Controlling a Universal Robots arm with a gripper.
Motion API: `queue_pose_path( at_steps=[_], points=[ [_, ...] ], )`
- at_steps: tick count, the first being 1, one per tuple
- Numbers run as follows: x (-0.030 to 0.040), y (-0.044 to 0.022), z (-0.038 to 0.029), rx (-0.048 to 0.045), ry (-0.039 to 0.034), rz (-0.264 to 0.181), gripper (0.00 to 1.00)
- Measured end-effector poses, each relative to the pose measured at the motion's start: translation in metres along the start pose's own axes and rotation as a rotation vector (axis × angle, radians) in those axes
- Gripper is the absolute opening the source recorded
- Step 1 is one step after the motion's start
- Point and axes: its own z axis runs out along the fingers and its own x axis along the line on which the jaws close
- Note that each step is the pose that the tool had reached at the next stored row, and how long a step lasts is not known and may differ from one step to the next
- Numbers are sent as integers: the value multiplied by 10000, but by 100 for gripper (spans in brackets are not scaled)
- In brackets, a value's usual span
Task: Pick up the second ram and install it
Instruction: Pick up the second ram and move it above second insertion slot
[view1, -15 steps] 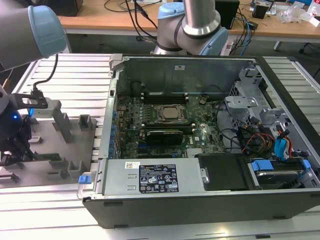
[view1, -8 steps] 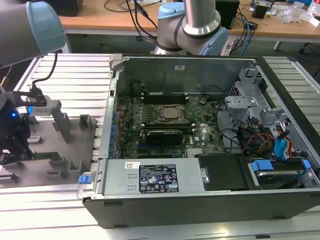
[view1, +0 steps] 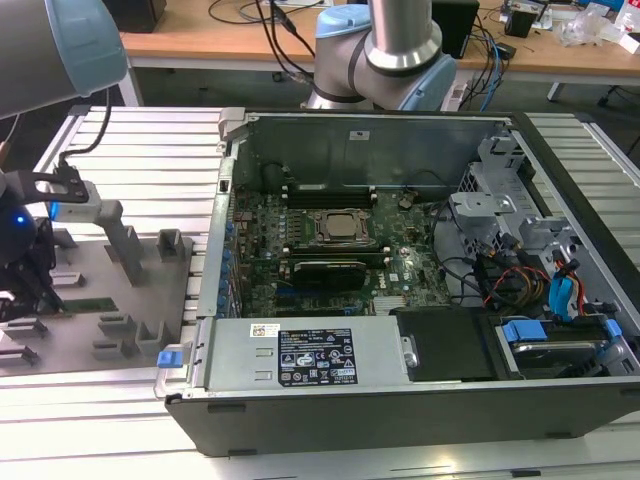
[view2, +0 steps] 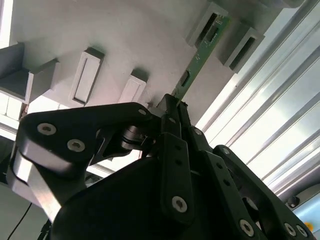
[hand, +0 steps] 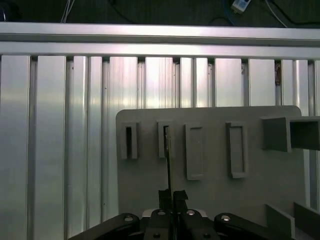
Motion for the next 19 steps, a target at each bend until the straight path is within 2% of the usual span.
queue_pose_path(
  at_steps=[6,14,19],
  points=[
    [-6,5,-116,1,0,0,14],
    [-13,10,-235,0,1,0,14],
    [-20,16,-350,0,0,0,14]
  ],
)
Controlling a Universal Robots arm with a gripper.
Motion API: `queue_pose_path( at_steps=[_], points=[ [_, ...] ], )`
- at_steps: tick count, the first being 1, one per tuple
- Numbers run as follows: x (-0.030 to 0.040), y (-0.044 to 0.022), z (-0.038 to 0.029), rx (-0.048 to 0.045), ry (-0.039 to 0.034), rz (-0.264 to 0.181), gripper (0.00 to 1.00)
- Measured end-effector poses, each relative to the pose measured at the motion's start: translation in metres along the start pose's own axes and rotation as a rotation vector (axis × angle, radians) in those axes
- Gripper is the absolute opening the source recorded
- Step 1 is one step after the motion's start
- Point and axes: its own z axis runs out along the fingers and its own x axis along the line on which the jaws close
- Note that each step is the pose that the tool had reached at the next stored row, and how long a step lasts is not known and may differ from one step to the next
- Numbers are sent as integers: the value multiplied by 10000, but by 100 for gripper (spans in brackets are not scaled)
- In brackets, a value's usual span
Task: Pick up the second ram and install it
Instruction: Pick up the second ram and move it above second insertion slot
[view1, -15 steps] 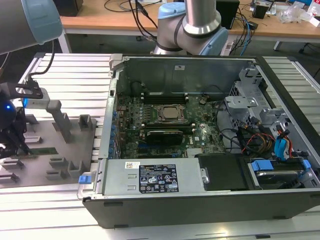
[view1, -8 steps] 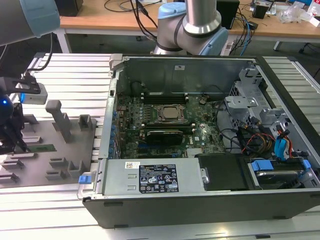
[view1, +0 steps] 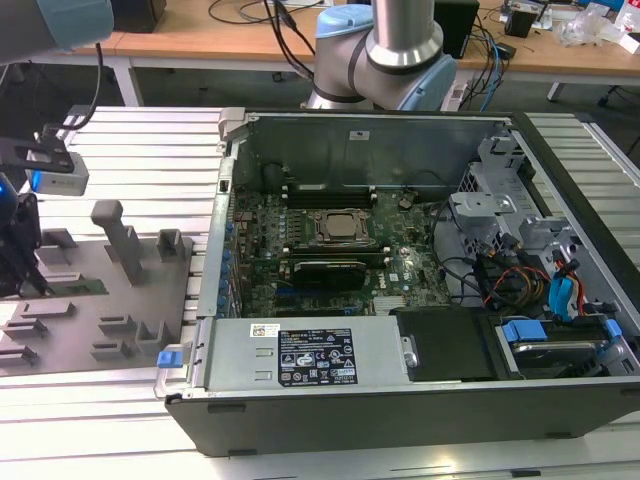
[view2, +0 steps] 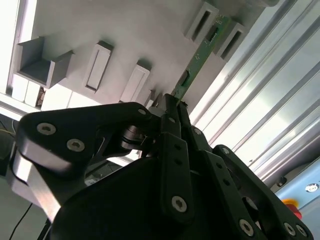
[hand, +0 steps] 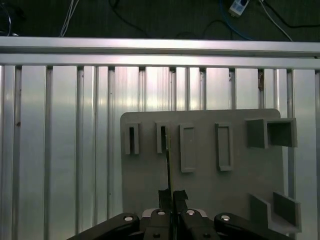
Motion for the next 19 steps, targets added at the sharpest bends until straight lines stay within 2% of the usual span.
queue_pose_path(
  at_steps=[6,11,19],
  points=[
    [-4,4,-94,1,0,0,14],
    [-9,10,-215,0,-1,1,14],
    [-13,15,-327,1,-1,0,14]
  ],
)
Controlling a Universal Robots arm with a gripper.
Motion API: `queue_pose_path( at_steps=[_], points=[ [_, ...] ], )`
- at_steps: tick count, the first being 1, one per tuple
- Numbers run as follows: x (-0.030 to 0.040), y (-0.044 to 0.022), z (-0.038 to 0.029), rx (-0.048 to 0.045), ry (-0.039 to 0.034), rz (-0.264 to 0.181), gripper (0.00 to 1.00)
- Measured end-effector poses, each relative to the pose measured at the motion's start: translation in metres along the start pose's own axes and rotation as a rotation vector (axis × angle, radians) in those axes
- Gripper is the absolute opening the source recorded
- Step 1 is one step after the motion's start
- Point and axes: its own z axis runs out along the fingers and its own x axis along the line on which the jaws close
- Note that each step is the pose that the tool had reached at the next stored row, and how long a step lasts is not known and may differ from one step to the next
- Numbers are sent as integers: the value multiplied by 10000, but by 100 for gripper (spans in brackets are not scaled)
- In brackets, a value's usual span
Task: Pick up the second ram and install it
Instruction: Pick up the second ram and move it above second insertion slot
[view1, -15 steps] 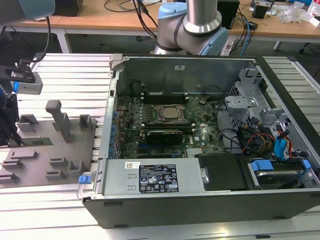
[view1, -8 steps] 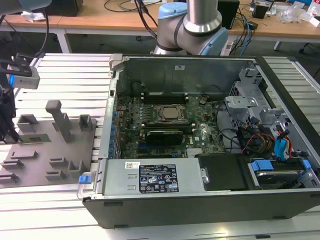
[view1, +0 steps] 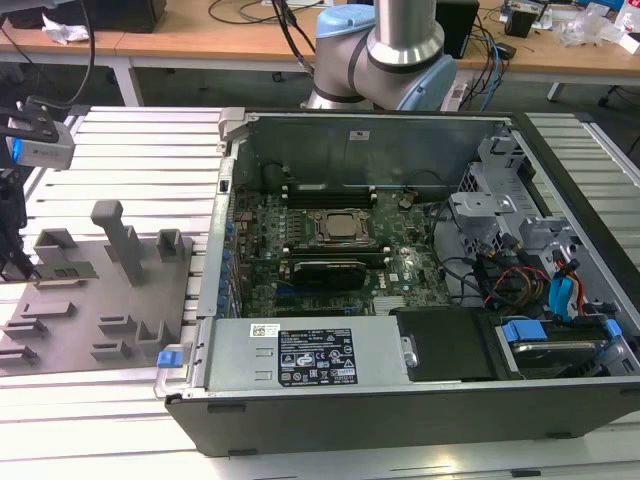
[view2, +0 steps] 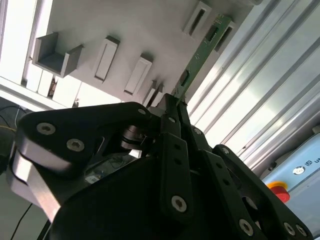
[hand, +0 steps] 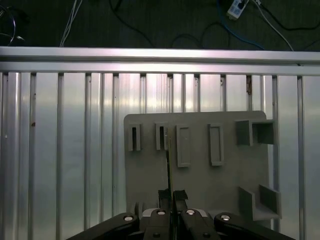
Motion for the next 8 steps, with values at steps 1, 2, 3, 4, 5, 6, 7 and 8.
queue_pose_path(
  at_steps=[1,2,3,4,5,6,7,8],
  points=[
    [-1,1,-22,0,0,0,14],
    [-2,2,-43,0,0,0,14],
    [-2,3,-60,0,0,0,14],
    [-2,3,-70,1,0,0,14],
    [-3,4,-82,0,0,0,14],
    [-3,4,-89,0,1,0,14],
    [-4,4,-100,0,0,0,14],
    [-4,5,-121,0,1,0,14]
  ],
)
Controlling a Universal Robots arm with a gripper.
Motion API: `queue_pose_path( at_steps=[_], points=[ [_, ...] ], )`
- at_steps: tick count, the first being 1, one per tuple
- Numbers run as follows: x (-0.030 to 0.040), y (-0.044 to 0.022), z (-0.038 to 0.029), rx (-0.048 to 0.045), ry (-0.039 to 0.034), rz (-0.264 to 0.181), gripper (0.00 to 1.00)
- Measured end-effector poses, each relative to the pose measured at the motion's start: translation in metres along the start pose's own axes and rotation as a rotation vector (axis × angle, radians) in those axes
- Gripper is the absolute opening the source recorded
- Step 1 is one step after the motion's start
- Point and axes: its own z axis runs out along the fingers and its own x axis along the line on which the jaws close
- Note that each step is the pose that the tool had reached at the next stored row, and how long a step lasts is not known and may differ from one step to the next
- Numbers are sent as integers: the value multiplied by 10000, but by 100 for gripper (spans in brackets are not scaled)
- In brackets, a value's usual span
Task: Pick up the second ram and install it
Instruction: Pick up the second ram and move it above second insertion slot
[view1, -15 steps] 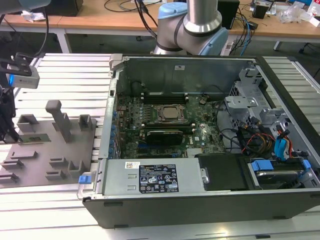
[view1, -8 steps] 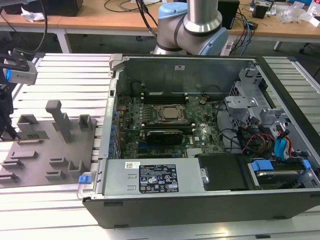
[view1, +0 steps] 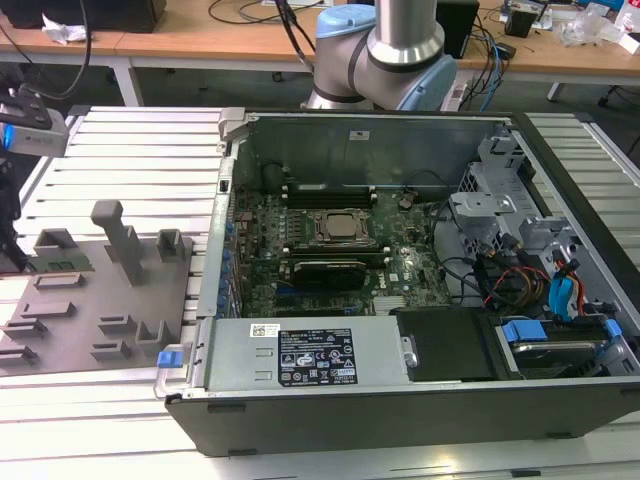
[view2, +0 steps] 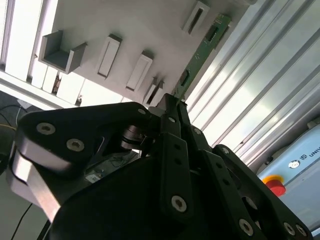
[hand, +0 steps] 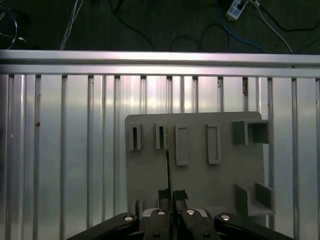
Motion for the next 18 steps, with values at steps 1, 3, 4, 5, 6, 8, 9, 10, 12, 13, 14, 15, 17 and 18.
queue_pose_path(
  at_steps=[1,3,4,5,6,8,9,10,12,13,14,15,17,18],
  points=[
    [-1,1,-11,0,-1,0,14],
    [-1,2,-33,0,-1,0,14],
    [-2,3,-60,0,-1,0,14],
    [-3,4,-81,0,-1,0,14],
    [-5,5,-112,0,-1,0,14],
    [-5,6,-137,0,0,0,14],
    [-6,7,-158,0,-1,0,14],
    [-6,8,-172,1,-1,0,14],
    [-7,9,-195,0,-1,0,14],
    [-8,9,-204,0,-1,1,14],
    [-8,10,-217,0,-1,0,14],
    [-8,10,-226,0,-1,0,14],
    [-9,11,-257,1,-1,0,14],
    [-10,12,-278,0,-1,0,14]
  ],
)
